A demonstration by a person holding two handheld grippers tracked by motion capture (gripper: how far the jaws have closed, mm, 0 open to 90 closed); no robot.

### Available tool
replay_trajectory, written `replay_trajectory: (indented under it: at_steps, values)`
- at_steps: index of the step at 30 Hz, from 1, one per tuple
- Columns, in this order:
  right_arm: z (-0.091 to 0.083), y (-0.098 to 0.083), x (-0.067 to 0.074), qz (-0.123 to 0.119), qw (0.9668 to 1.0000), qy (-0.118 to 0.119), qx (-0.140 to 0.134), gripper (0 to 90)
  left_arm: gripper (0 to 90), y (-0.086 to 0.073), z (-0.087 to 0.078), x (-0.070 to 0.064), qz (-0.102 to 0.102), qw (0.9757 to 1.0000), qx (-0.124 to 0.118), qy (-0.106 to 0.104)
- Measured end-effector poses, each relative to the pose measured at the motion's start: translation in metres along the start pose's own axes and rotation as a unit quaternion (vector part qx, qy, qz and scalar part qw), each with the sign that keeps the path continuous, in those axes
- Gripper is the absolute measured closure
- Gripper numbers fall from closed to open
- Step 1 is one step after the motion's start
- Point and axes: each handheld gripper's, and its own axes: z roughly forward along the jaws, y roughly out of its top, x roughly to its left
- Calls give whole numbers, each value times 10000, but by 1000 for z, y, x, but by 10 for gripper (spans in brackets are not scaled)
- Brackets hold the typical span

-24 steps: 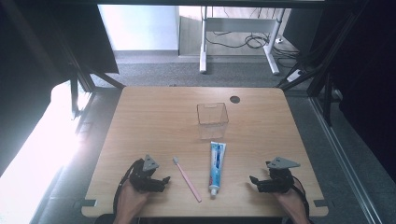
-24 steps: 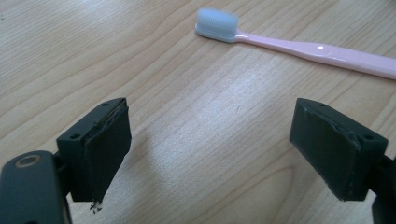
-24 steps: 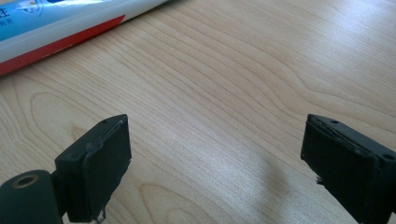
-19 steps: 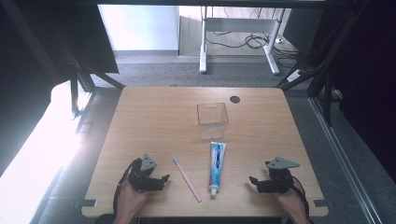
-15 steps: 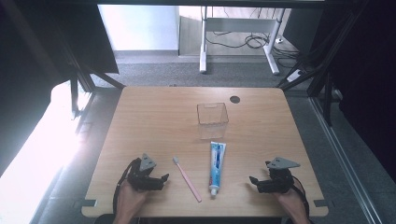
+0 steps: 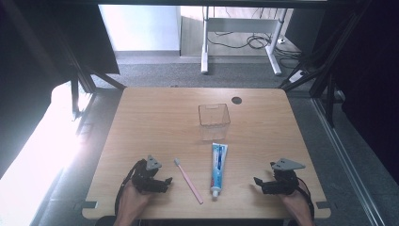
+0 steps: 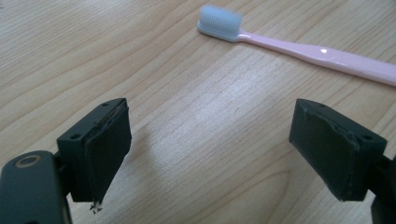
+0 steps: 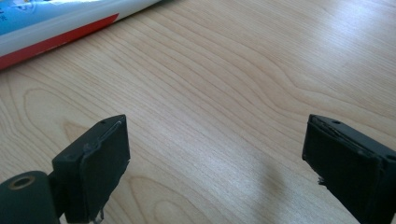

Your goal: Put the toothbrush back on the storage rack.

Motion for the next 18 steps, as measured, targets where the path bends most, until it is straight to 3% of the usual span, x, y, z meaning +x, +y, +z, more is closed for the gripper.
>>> replay_trajectory:
  at_steps: [3, 10, 18]
  values:
    - [0, 0, -1, 25, 10000, -5, -12, 78, 157, 2, -3, -2, 57, 10000, -24, 10]
    - [-1, 0, -1, 12, 10000, -12, -29, 80, 309, 2, -4, -6, 182, 9998, 97, 60]
    - [-1, 0, -1, 10, 10000, -33, -30, 84, 461, 5, -10, -8, 183, 9998, -8, -128]
